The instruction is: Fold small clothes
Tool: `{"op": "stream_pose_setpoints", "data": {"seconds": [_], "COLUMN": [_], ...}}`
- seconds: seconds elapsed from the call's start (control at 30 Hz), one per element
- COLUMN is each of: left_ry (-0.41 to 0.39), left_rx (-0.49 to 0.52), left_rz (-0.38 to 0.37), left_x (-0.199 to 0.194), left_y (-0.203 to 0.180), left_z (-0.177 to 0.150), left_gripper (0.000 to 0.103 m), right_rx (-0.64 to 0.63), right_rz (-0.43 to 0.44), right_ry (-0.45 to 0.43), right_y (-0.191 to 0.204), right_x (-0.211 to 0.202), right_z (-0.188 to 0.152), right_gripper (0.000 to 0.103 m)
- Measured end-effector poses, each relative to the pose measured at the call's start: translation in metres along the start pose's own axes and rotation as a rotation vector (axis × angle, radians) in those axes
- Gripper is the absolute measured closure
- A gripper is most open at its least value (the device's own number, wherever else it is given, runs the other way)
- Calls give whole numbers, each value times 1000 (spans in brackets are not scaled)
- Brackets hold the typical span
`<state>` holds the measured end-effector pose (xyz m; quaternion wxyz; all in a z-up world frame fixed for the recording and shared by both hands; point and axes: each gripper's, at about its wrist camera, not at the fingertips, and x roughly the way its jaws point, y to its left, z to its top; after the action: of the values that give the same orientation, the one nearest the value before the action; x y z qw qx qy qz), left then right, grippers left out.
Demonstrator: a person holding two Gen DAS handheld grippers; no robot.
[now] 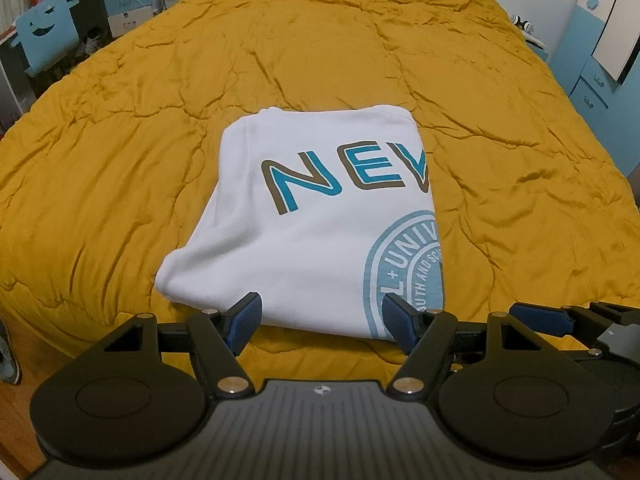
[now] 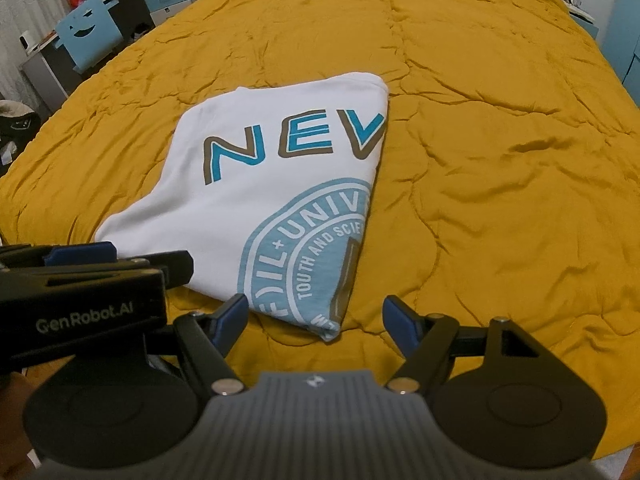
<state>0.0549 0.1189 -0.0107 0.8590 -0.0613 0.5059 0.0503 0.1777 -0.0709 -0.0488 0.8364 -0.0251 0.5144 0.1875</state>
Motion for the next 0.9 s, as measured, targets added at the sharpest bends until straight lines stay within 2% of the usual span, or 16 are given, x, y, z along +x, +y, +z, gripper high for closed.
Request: {"op": "stream_pose_setpoints", "data": {"seconds": [0.9], "left_ry": [20], "left_rx": [-6], "left_rz": [8], "left_x": [7], "left_y": [2], "left_z": [0], "left_gripper": [22], "right_rx": [-18], "right_rz": [20], "right_ry": [-5], "right_y": [7], "right_x": [1], "right_z": [-2], "right_gripper": [33]}}
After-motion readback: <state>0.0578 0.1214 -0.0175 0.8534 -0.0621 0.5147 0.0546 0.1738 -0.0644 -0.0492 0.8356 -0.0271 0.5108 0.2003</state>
